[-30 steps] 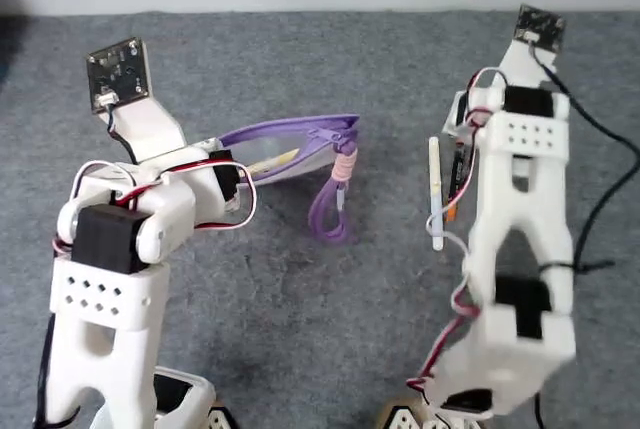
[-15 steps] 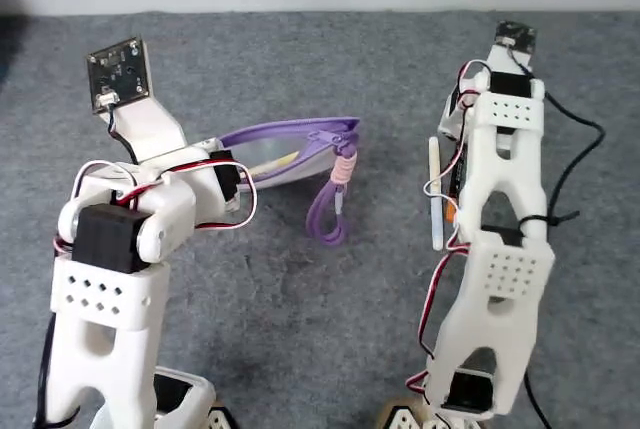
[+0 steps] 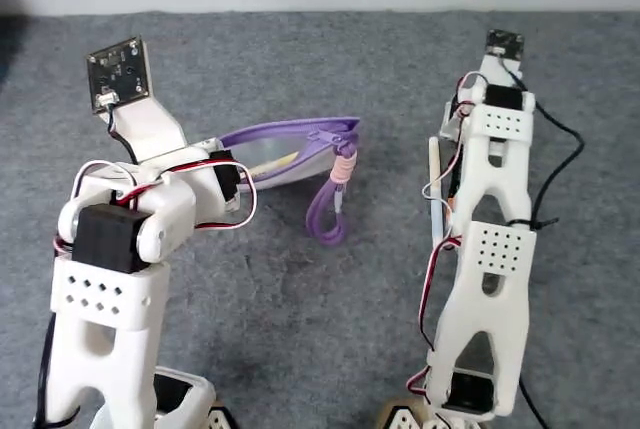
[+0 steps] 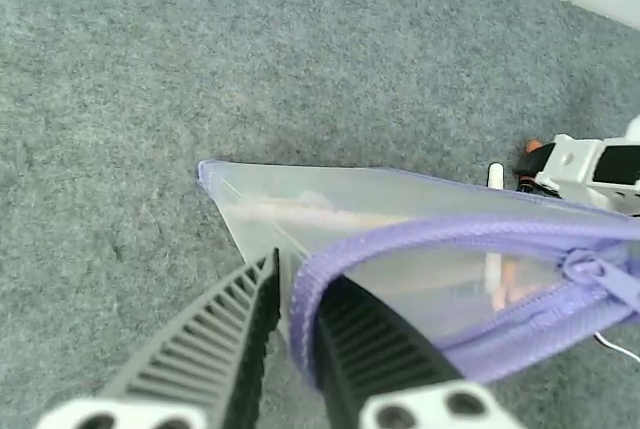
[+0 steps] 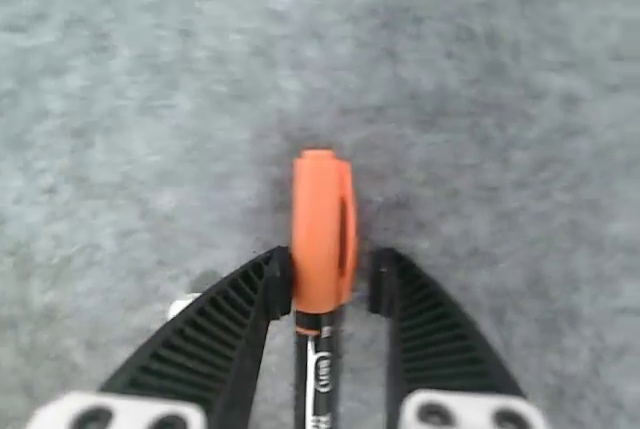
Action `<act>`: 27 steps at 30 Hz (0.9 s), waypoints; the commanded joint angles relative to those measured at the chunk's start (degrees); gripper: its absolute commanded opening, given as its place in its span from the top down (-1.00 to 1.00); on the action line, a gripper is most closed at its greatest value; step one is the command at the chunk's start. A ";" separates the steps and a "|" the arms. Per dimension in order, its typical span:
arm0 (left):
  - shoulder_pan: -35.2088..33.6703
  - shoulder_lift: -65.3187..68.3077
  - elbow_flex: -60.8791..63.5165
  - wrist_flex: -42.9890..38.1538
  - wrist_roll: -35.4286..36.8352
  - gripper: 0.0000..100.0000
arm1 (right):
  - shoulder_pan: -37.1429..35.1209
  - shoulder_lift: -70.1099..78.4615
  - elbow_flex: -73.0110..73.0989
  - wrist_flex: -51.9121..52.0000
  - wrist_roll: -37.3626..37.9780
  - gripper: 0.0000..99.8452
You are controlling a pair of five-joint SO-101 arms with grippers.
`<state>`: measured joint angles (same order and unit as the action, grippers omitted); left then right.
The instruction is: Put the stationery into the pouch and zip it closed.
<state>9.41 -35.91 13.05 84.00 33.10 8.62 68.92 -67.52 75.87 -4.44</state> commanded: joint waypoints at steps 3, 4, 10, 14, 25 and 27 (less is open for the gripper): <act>0.44 -0.26 -2.15 -1.85 0.35 0.98 | 0.22 -0.04 -5.71 5.41 1.58 0.96; 0.44 -0.26 -2.15 -1.85 0.35 0.98 | 0.22 -0.13 -7.65 7.08 1.58 0.98; 0.44 -0.26 -2.15 -1.85 0.35 0.98 | -0.40 -0.04 -22.68 20.88 1.76 0.98; 0.44 -0.26 -2.15 -1.85 0.35 0.98 | -1.19 -0.57 -29.10 27.12 4.48 0.98; 0.44 -0.26 -2.15 -1.93 0.53 0.98 | -1.19 -22.55 -13.89 27.30 4.84 0.98; 0.44 -0.26 -2.15 -1.93 0.53 0.98 | -1.89 -30.11 -6.77 27.30 4.84 0.98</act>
<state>9.41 -35.91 13.05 84.00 33.10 8.09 52.04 -81.41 100.48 -0.22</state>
